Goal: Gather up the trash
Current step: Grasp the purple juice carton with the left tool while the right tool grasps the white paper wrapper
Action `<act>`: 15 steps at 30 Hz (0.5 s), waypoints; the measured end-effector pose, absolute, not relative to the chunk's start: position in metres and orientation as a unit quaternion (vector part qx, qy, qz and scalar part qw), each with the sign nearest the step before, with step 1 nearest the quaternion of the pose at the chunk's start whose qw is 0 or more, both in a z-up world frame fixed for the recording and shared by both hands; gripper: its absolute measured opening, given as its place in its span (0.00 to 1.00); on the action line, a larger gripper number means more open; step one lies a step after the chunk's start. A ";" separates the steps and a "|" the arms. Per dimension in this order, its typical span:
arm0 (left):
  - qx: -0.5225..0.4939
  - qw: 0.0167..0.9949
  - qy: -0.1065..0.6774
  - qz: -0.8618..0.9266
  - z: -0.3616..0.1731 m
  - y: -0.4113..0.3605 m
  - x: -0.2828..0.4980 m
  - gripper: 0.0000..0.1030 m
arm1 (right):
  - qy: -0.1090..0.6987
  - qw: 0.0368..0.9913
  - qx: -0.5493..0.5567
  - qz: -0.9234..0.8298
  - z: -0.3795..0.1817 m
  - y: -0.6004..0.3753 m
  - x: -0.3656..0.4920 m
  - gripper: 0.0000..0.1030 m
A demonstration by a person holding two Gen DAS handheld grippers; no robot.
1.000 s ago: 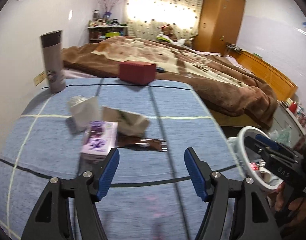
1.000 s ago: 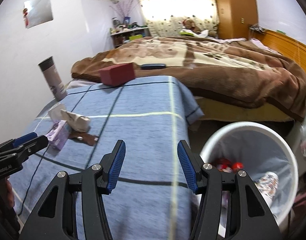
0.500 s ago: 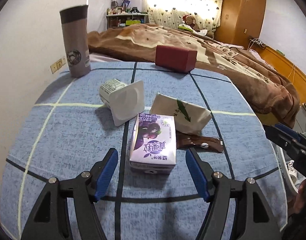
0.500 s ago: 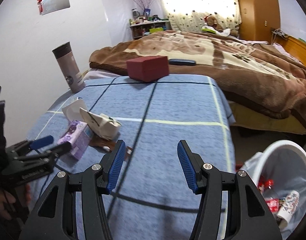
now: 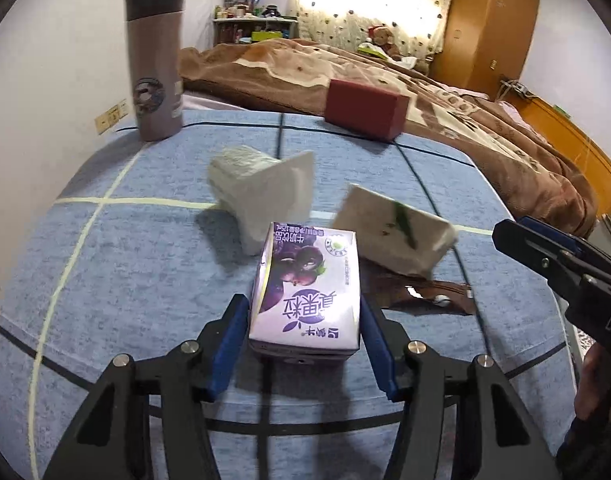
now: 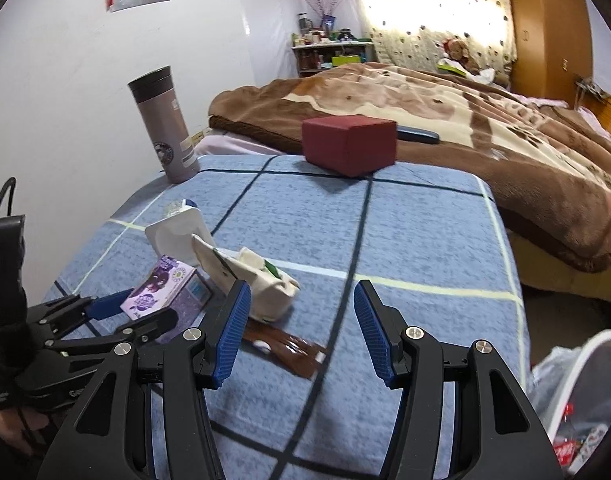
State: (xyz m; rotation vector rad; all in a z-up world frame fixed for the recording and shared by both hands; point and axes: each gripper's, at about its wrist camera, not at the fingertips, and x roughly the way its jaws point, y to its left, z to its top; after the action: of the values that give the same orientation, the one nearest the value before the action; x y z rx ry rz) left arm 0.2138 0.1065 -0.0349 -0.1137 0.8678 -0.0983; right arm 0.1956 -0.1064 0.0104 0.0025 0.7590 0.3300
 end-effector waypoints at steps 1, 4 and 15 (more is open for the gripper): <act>-0.057 0.905 0.420 -0.044 -0.035 0.111 0.213 0.57 | 0.368 0.914 0.000 0.167 0.010 -0.104 0.197 0.54; -0.067 0.904 0.420 -0.036 -0.035 0.125 0.210 0.57 | 0.370 0.911 0.003 0.184 0.007 -0.097 0.202 0.54; -0.087 0.905 0.416 -0.028 -0.035 0.143 0.204 0.57 | 0.395 0.894 -0.023 0.208 -0.010 -0.069 0.206 0.54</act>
State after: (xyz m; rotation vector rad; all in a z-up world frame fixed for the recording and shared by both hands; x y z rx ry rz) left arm 0.2039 0.1428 -0.0353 -0.1795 0.8587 -0.0578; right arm 0.2063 -0.0686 -0.0095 -0.0479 0.8200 0.4313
